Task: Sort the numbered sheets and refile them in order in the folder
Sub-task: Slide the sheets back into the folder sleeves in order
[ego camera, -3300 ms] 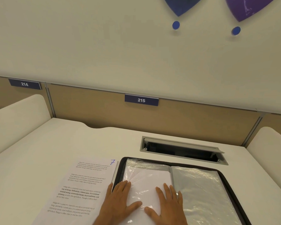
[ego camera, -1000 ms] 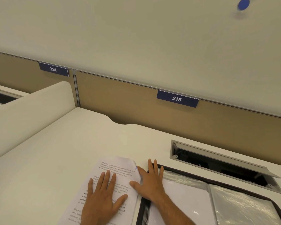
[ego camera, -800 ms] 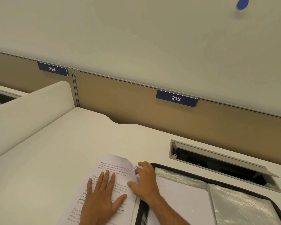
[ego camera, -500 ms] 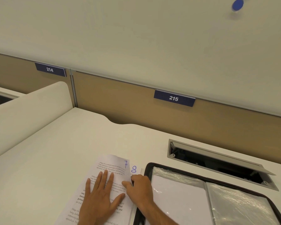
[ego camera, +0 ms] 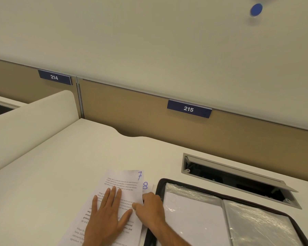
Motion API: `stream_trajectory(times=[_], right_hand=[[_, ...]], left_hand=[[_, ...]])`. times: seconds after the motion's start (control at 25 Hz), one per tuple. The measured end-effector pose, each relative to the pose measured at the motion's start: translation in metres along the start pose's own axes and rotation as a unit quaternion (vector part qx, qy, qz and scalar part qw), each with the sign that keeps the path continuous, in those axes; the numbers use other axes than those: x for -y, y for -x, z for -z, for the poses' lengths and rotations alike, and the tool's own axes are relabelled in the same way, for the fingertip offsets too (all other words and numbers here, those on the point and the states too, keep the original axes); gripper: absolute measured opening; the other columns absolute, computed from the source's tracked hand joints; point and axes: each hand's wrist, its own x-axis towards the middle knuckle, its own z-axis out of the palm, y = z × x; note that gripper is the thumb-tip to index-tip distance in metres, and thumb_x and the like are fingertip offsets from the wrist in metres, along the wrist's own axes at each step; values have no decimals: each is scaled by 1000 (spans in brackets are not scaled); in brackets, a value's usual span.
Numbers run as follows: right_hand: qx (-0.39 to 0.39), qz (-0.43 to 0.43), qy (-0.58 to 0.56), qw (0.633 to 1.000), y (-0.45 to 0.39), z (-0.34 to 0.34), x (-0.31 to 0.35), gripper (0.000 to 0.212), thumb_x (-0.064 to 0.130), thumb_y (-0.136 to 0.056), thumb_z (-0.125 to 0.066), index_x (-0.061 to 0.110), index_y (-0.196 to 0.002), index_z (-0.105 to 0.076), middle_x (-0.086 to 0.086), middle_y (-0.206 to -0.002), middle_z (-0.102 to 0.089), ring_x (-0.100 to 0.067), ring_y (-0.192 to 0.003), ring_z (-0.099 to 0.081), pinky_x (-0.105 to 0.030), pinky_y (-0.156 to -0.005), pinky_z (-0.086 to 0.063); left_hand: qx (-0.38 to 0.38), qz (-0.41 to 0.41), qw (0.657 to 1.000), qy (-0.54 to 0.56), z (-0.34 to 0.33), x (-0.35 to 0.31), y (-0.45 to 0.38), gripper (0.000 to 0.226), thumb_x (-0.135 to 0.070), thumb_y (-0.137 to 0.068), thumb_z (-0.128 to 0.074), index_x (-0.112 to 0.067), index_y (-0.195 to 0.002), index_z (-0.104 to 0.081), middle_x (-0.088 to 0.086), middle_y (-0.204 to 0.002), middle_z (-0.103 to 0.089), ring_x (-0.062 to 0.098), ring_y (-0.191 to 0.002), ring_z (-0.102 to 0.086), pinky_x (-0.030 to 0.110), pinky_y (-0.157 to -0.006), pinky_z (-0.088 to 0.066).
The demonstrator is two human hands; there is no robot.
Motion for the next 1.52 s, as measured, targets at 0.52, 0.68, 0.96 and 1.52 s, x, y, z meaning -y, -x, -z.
stream_trajectory(times=[0.52, 0.68, 0.96, 1.52], right_hand=[[114, -6, -335, 935, 29, 90, -36, 23, 11, -87, -76, 7, -109, -73, -5, -99, -78, -23, -91, -76, -37, -73, -62], [104, -24, -354, 929, 46, 136, -71, 24, 11, -88, -74, 6, -111, -71, -8, -104, -77, -28, -95, -75, -48, -85, -61], [57, -67, -408, 909, 74, 190, -134, 33, 10, -85, -77, 4, -116, -69, -12, -108, -76, -33, -98, -74, -51, -90, -58], [-76, -101, -378, 917, 84, 306, -267, 35, 9, -77, -83, 6, -110, -73, -11, -102, -77, -32, -93, -75, -56, -91, -57]], left_hand=[[-123, 165, 898, 388, 93, -36, -9, 95, -35, -83, -79, -19, -157, -21, 7, -153, -43, 29, -132, -48, 47, -109, -40], [-45, 170, 844, 506, 103, -71, 2, 82, -24, -82, -82, -24, -149, -37, 7, -116, -70, 24, -94, -71, 47, -84, -57], [25, 110, 789, 604, 89, -157, 15, 55, -5, -84, -77, -21, -131, -52, 7, -97, -78, 27, -80, -76, 50, -74, -61], [26, 62, 836, 544, 21, -322, -8, 20, -25, -99, -59, -34, -117, -57, -9, -109, -68, 7, -95, -65, 22, -74, -55]])
